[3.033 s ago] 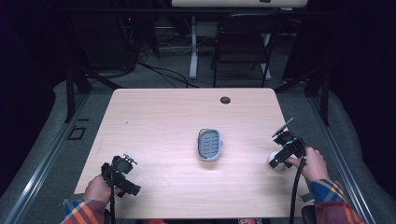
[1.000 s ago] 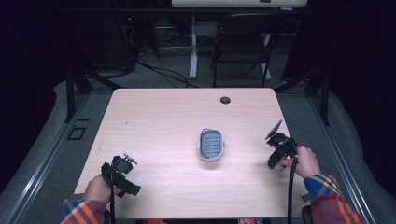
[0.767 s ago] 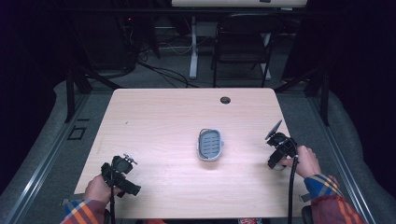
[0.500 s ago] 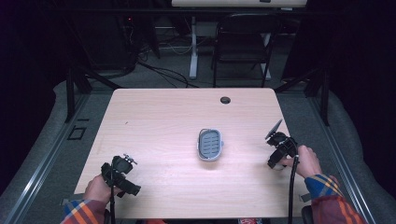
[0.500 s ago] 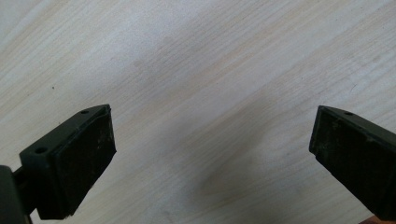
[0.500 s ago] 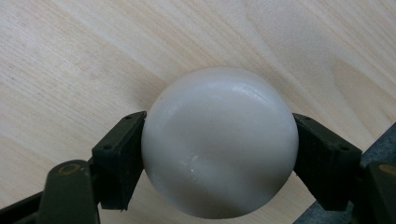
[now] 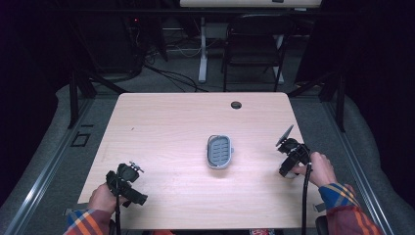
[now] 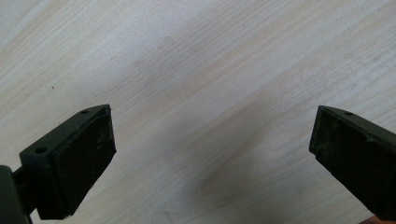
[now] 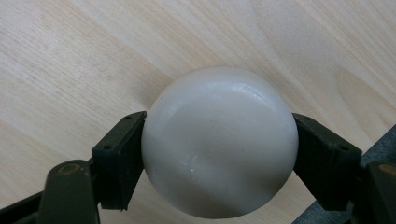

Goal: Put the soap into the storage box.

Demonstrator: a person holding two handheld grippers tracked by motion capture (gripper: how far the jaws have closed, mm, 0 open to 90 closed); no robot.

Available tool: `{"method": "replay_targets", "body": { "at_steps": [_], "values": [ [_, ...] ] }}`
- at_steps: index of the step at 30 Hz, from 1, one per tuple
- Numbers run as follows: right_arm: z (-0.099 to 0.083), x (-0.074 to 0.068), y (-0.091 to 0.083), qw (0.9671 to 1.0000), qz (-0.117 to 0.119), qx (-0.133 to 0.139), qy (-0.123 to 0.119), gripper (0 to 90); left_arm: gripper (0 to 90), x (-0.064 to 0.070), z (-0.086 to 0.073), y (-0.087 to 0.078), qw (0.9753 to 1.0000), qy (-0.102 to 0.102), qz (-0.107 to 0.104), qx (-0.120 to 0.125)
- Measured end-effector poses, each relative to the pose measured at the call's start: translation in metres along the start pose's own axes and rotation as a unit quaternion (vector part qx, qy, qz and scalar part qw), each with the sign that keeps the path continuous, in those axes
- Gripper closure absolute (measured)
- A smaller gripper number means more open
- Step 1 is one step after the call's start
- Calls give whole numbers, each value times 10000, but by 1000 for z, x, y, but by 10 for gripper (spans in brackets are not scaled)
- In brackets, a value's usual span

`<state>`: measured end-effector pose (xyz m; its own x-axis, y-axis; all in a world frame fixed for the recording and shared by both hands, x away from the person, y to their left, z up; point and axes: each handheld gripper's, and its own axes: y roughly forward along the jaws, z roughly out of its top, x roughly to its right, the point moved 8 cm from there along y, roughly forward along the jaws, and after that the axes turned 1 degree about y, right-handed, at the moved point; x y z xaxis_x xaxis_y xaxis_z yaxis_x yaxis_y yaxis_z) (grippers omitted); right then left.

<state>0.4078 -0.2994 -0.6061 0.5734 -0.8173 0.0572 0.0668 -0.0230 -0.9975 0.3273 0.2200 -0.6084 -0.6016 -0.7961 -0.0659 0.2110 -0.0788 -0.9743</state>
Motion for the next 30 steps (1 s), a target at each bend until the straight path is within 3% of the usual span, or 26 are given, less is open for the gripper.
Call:
{"method": "replay_targets", "body": {
  "at_steps": [3, 4, 7, 8, 10, 12, 14, 18, 20, 23, 30],
  "values": [
    [1, -1, -1, 10000, -5, -2, -30, 240, 0, 0, 0, 0, 10000, 0, 0, 0],
    [2, -4, 0, 9999, 30, 133, 47, 241, 0, 0, 0, 0, 10000, 0, 1, 1],
    [3, -6, -5, 9999, 34, 45, -84, 241, 0, 0, 0, 0, 10000, -1, 2, -5],
    [6, -11, -4, 9996, 126, 257, 65, 241, 0, 0, 0, 0, 10000, -2, 3, -6],
    [6, -12, -8, 9998, 74, 119, -116, 240, 0, 0, 0, 0, 10000, -2, 2, -3],
    [8, -18, -8, 9997, 107, 202, -59, 241, 0, 0, 0, 0, 10000, 0, 6, 2],
    [9, -18, -10, 9997, 63, 113, -209, 241, 0, 0, 0, 0, 10000, -3, 6, 2],
    [11, -22, -11, 9995, 91, 232, -191, 241, 0, 0, 0, 0, 10000, -2, 8, 1],
    [11, -24, -14, 9995, 86, 126, -274, 240, 0, 0, 0, 0, 10000, -2, 7, -2],
    [15, -29, -14, 9994, 109, 214, -249, 240, 0, 0, 0, 0, 10000, 0, 10, 1],
    [17, -33, -18, 9990, 94, 89, -436, 241, 0, 0, 0, 0, 10000, -2, 11, -5]
  ]
}}
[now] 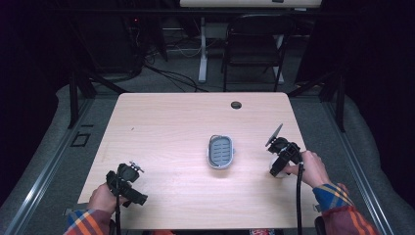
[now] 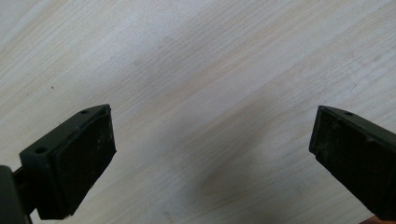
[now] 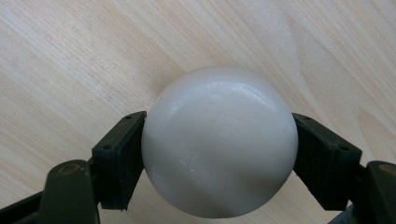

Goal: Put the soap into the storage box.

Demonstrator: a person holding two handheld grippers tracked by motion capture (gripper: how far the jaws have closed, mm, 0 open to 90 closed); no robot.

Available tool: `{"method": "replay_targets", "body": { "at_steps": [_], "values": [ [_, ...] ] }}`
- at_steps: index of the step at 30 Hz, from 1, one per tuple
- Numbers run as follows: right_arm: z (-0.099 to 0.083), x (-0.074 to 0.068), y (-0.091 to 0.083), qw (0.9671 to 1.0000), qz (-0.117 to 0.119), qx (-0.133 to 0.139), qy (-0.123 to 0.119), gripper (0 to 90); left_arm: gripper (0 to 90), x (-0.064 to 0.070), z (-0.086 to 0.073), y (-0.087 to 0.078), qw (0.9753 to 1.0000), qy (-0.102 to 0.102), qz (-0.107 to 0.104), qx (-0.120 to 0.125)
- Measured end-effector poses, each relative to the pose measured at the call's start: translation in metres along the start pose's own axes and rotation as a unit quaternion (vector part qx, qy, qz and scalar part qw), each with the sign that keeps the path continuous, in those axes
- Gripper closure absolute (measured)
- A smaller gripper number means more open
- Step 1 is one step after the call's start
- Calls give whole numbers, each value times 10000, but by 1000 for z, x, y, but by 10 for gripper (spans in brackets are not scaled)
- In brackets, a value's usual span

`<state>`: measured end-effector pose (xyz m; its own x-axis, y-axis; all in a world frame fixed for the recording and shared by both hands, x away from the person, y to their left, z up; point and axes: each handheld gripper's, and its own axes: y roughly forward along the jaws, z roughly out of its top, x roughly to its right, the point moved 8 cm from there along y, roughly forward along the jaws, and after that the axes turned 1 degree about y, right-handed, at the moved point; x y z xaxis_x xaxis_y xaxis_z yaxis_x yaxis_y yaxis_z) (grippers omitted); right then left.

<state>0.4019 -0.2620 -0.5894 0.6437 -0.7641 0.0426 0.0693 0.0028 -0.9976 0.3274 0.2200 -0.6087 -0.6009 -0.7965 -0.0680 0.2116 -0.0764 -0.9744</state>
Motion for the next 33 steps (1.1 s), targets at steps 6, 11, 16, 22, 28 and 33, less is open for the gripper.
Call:
{"method": "replay_targets", "body": {
  "at_steps": [6, 11, 16, 22, 28, 33],
  "values": [
    [2, -3, 1, 9999, 22, 139, 67, 241, 0, 0, 0, 0, 10000, -4, -5, -6],
    [5, -4, -2, 10000, -13, 82, -36, 241, 0, 0, 0, 0, 10000, -1, -9, -10],
    [14, -9, -4, 9998, 12, 154, -118, 240, 0, 0, 0, 0, 10000, -3, -7, -4],
    [21, -11, -6, 9994, -32, 231, -243, 241, 0, 0, 0, 0, 10000, -4, -11, -3],
    [27, -13, -9, 9993, -36, 239, -302, 241, 0, 0, 0, 0, 10000, 3, -14, -10],
    [32, -17, -9, 9992, 3, 265, -284, 241, 0, 0, 0, 0, 10000, 2, -13, -6]
  ]
}}
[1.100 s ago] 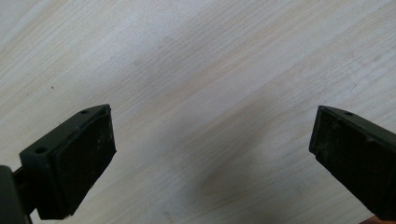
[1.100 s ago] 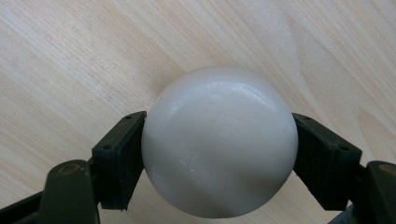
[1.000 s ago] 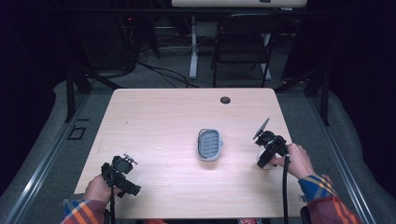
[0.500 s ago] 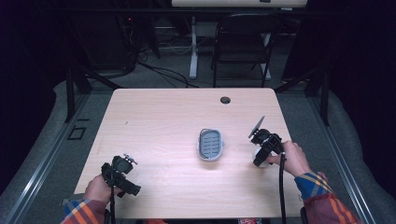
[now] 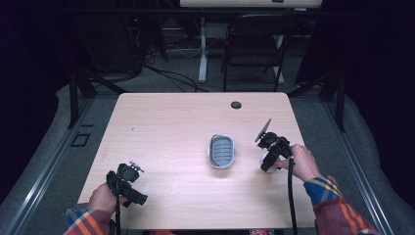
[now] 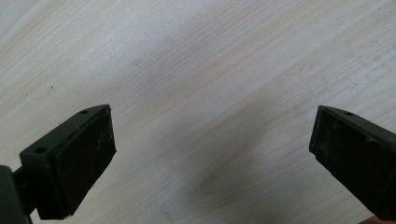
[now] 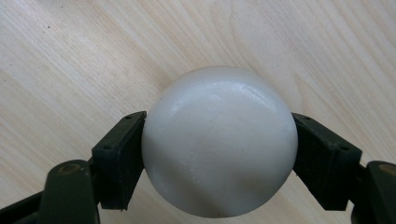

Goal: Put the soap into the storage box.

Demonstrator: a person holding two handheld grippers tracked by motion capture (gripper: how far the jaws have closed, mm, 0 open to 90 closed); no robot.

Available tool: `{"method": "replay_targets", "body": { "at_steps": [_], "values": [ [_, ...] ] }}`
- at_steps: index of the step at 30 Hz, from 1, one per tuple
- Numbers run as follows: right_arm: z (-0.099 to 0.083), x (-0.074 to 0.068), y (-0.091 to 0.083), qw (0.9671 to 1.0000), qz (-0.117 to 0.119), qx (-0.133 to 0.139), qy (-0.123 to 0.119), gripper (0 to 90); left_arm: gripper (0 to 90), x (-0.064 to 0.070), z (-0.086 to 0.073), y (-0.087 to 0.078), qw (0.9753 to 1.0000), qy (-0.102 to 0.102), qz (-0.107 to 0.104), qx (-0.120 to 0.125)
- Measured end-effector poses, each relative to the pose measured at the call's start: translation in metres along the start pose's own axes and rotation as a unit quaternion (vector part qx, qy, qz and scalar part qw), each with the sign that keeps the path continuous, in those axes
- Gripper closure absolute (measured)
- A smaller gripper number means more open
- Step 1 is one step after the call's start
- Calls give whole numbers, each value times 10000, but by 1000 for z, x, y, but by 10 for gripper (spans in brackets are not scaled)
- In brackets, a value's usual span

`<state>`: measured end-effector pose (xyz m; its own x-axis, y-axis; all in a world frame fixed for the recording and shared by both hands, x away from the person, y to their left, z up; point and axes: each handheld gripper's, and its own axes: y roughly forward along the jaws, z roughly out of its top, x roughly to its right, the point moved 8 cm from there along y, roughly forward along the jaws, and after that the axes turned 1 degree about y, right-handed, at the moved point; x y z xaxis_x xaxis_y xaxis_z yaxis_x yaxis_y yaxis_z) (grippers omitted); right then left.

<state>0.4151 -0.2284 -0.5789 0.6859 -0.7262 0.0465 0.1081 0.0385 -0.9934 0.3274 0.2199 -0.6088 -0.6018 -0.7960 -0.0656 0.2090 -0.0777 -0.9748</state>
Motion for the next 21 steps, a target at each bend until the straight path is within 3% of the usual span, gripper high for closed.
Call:
{"method": "replay_targets", "body": {
  "at_steps": [21],
  "values": [
    [23, -3, -8, 9998, -48, 18, -204, 241, 0, 0, 0, 0, 10000, -23, -14, 2]
  ]
}}
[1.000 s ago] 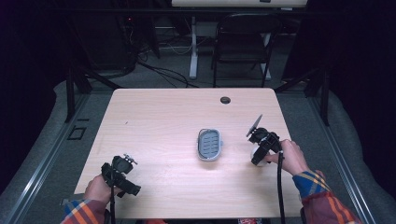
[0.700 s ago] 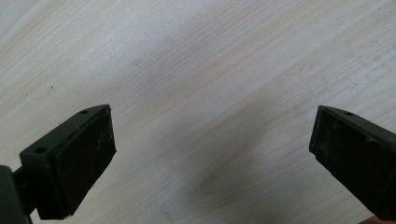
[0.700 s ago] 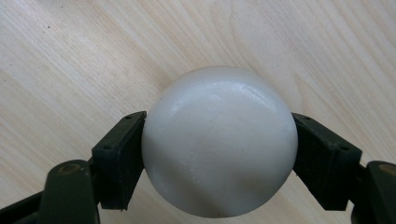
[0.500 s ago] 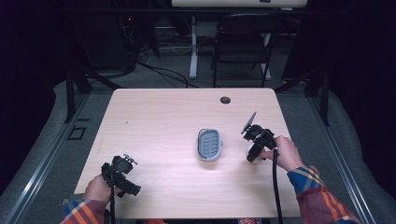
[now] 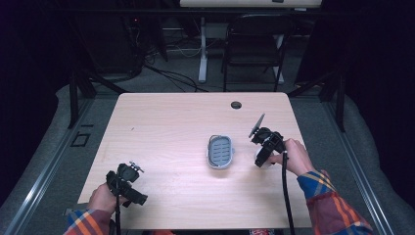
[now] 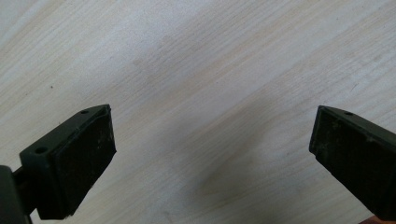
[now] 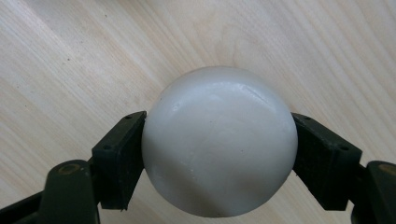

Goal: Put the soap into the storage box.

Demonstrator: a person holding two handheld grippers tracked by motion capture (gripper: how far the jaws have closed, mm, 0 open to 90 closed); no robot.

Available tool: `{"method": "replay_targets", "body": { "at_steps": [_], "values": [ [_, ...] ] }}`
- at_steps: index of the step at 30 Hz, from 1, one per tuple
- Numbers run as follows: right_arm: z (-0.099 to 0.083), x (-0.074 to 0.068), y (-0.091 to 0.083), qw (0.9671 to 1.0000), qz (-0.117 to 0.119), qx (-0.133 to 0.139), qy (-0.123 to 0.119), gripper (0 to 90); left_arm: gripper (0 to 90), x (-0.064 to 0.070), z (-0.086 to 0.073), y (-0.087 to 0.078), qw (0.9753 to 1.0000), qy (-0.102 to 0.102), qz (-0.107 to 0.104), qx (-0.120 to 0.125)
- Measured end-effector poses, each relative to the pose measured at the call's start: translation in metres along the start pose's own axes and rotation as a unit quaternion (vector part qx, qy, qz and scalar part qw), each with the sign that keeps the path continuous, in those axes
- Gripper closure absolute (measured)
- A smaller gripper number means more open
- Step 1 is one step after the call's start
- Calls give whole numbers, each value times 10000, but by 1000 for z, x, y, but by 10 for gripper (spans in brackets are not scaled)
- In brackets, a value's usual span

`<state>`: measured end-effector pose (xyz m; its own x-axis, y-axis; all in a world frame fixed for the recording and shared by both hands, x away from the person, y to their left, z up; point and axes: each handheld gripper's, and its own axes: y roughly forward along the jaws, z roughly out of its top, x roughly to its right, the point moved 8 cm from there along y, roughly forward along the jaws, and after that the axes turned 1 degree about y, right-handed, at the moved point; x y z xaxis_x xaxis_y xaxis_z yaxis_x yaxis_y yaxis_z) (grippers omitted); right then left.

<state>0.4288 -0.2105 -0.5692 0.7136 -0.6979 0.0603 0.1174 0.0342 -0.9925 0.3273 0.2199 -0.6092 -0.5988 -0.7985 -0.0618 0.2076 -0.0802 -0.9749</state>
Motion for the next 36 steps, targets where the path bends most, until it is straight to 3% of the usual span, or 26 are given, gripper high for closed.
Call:
{"method": "replay_targets", "body": {
  "at_steps": [3, 12, 16, 36],
  "values": [
    [5, -2, 0, 9999, 33, 121, 61, 241, 0, 0, 0, 0, 10000, 0, 2, 4],
    [18, -5, -7, 9999, 7, 99, -124, 241, 0, 0, 0, 0, 10000, -1, 0, 1],
    [22, -7, -7, 9999, 23, 147, -75, 241, 0, 0, 0, 0, 10000, -2, 2, 6],
    [28, 0, -14, 9998, -62, 123, -170, 241, 0, 0, 0, 0, 10000, -3, -14, -11]
  ]
}}
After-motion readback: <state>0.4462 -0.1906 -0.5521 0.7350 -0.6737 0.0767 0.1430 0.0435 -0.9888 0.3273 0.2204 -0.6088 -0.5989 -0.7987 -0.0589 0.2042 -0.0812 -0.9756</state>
